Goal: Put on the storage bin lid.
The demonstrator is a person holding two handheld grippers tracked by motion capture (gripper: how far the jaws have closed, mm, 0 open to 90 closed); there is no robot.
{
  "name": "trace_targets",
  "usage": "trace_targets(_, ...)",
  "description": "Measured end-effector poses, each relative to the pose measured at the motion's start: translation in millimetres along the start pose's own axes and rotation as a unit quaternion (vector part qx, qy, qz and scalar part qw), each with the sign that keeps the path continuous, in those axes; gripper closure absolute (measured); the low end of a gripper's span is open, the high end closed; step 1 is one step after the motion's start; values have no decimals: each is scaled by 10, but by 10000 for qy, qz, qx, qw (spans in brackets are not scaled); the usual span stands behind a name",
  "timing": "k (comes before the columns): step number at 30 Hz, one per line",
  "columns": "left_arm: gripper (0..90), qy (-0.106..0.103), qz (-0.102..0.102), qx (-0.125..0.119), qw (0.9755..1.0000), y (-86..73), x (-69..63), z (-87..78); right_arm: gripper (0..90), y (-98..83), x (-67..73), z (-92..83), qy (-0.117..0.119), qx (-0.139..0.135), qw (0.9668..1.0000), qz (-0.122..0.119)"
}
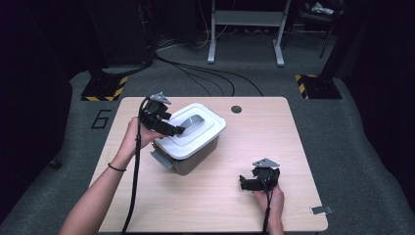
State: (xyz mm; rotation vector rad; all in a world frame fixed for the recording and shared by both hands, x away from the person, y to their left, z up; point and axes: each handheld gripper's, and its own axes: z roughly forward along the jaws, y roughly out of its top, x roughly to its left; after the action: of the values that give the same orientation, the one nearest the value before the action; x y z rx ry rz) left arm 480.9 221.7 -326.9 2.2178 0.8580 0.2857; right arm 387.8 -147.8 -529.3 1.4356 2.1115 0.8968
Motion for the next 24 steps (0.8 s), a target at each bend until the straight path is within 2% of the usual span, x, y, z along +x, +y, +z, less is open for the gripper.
trace_targets(5, 141, 92, -80, -46, 9999, -56, 75, -83, 2, 0, 0, 0, 0, -1, 10000, 1)
trace_targets(11, 115, 259, -275, -147, 9992, -191, 263, -233, 2, 0, 0, 0, 1, 0, 10000, 2)
trace_targets(13, 112, 306, -311, -178, 9989, -213, 287, -250, 2, 0, 0, 0, 1, 0, 10000, 3)
trace_targets(15, 106, 399, -446, -245, 9979, -285, 366, -304, 2, 0, 0, 0, 1, 0, 10000, 3)
trace_targets(19, 97, 559, -554, -243, 9966, -378, 461, -351, 2, 0, 0, 0, 0, -1, 10000, 2)
trace_targets(22, 81, 787, -745, -258, 9938, -531, 596, -399, 2, 0, 0, 0, 2, 0, 10000, 2)
trace_targets(23, 77, 787, -745, -258, 9938, -531, 596, -399, 2, 0, 0, 0, 2, 0, 10000, 2)
trace_targets(24, 77, 840, -817, -264, 9928, -572, 629, -404, 2, 0, 0, 0, 1, 0, 10000, 3)
